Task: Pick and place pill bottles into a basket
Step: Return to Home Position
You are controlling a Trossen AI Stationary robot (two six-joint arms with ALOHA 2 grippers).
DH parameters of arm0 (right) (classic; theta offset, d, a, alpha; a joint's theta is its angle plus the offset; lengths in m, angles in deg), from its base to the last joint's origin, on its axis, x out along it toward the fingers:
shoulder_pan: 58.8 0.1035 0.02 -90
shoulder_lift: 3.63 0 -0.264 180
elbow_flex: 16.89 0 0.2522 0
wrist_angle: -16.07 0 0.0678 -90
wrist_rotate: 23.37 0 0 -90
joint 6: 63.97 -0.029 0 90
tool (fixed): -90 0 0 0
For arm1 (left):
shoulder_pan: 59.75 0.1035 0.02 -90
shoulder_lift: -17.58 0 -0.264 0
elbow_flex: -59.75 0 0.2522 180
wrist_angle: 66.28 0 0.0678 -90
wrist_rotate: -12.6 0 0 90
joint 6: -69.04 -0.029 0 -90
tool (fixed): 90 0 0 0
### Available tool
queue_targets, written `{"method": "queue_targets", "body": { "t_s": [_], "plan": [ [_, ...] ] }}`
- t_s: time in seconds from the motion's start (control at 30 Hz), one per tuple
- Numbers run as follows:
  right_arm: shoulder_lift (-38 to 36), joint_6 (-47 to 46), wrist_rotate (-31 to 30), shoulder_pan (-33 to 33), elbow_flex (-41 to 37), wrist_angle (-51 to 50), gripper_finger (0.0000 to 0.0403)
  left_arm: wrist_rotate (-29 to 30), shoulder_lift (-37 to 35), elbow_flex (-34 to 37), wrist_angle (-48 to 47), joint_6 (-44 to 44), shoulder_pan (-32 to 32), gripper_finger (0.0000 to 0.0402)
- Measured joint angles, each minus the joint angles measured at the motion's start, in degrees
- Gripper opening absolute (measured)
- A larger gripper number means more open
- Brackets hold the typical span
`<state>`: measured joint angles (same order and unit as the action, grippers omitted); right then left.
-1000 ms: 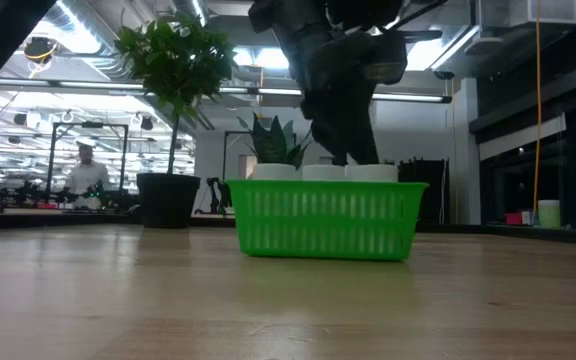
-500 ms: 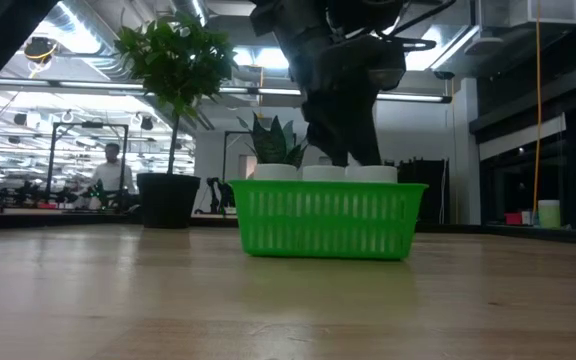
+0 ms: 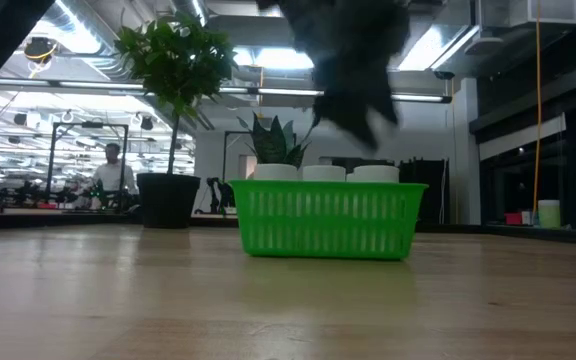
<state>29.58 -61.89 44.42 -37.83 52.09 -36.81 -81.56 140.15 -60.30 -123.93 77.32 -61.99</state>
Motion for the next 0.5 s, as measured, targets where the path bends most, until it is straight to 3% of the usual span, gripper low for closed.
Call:
{"method": "queue_targets", "body": {
  "t_s": [0.23,0.37,0.5],
  "plan": [
    [0.0,0.12,0.0,0.02,0.0,-0.47,0.0212,7.52,-6.88,-15.5,-7.2,-0.46,-0.71,0.0313],
    [-0.05,0.12,-0.08,0.0,0.0,-0.55,0.0212,17.13,-14.06,-22.31,-10.65,-0.48,-2.79,0.0313],
    [-1.46,3.54,-0.39,0.0,0.0,-0.58,0.0212,28.02,-23.37,-22.75,-14.99,-1.93,-6.01,0.0313]
  ]
}}
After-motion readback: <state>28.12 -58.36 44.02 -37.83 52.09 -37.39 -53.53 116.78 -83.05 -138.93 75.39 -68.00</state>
